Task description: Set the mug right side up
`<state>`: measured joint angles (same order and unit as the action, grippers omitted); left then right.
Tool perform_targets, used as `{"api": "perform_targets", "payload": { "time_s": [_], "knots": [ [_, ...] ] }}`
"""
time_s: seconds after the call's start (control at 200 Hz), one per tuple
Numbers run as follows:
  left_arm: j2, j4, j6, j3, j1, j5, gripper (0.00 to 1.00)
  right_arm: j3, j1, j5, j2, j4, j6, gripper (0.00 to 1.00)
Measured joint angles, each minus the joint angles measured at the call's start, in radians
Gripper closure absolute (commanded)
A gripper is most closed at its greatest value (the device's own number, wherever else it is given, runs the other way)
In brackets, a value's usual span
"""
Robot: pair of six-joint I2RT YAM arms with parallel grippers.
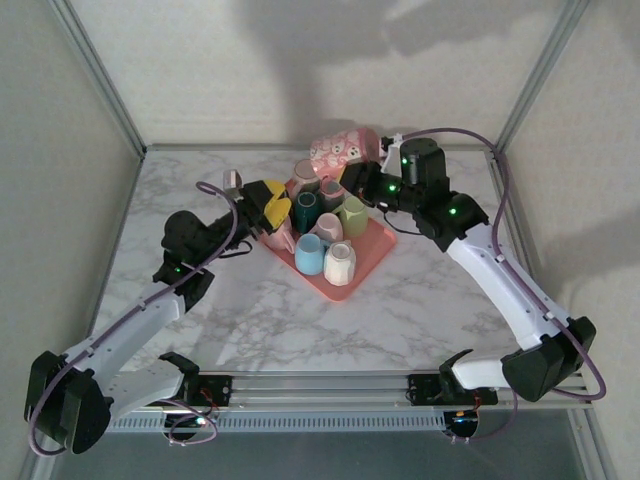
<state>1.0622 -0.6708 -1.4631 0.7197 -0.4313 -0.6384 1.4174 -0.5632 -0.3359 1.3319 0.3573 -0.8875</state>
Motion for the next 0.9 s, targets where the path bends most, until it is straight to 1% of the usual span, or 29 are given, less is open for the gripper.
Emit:
{"api": "perform_targets", "payload": {
  "time_s": [0.15, 0.421, 0.671, 0.776, 0.901],
  "knots": [
    [0.031, -0.013, -0.005, 0.000, -0.021, 0.007, 0.33, -0.036, 0.000, -0.034, 0.006, -0.078, -0.059, 1.00],
    [0.112, -0.048, 0.001, 0.005, -0.032, 0.006, 0.33, -0.039, 0.001, -0.094, 0.022, -0.161, -0.138, 1.00],
    [0.155, -0.085, 0.005, 0.041, -0.045, 0.014, 0.37, -0.064, 0.000, -0.150, 0.043, -0.241, -0.215, 1.00],
    [0.156, -0.117, 0.004, 0.056, -0.047, 0.026, 0.41, -0.078, 0.000, -0.164, 0.047, -0.250, -0.237, 1.00],
    [0.169, -0.145, -0.004, 0.056, -0.050, 0.038, 0.42, -0.082, 0.001, -0.171, 0.056, -0.268, -0.257, 1.00]
  ]
}}
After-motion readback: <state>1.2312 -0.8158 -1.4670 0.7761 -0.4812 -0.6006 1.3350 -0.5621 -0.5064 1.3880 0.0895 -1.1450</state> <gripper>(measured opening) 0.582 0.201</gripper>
